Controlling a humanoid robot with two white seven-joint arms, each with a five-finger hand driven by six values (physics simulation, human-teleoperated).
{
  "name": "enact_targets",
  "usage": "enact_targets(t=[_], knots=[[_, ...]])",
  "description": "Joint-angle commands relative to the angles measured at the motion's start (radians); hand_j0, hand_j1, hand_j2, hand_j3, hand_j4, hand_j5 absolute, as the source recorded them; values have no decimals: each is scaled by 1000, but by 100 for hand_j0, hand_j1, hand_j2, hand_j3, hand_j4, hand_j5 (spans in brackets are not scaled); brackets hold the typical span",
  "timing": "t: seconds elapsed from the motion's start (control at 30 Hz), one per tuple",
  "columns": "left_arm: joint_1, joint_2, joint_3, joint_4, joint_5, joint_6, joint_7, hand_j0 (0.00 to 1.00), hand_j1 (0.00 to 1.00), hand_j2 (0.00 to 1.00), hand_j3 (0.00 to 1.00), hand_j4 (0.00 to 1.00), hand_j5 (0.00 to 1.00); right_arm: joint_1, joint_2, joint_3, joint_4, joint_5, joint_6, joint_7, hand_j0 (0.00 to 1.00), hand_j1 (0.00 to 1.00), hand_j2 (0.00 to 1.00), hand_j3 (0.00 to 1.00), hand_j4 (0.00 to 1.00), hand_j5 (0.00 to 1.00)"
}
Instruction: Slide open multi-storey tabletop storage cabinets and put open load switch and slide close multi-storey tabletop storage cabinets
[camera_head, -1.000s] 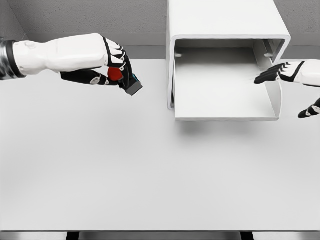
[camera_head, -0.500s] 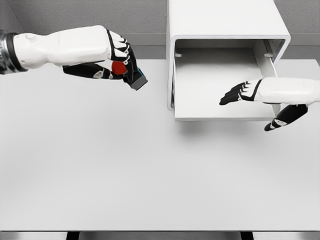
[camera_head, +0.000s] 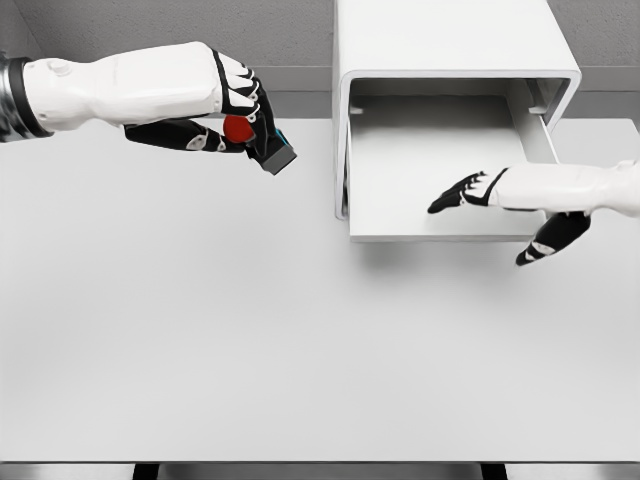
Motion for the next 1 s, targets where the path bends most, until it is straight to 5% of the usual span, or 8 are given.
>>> enact_targets(t=[0.0, 0.27, 0.53, 0.97], knots=[[2, 1, 1, 0, 9, 3, 1, 43, 43, 43, 43, 43, 43, 0, 1, -1, -2, -5, 47, 0, 100, 100, 100, 100, 100, 100], [0, 0, 1, 2, 7, 3, 1, 43, 43, 43, 43, 43, 43, 26, 1, -1, -3, 21, 16, 17, 100, 100, 100, 100, 100, 100], [0, -2, 1, 5, 6, 3, 1, 43, 43, 43, 43, 43, 43, 28, -13, -1, -5, 22, -144, 28, 100, 100, 100, 100, 100, 100], [-9, -2, 0, 8, 7, 3, 1, 43, 43, 43, 43, 43, 43, 29, -45, -13, -3, 19, -144, 16, 100, 100, 100, 100, 100, 100]])
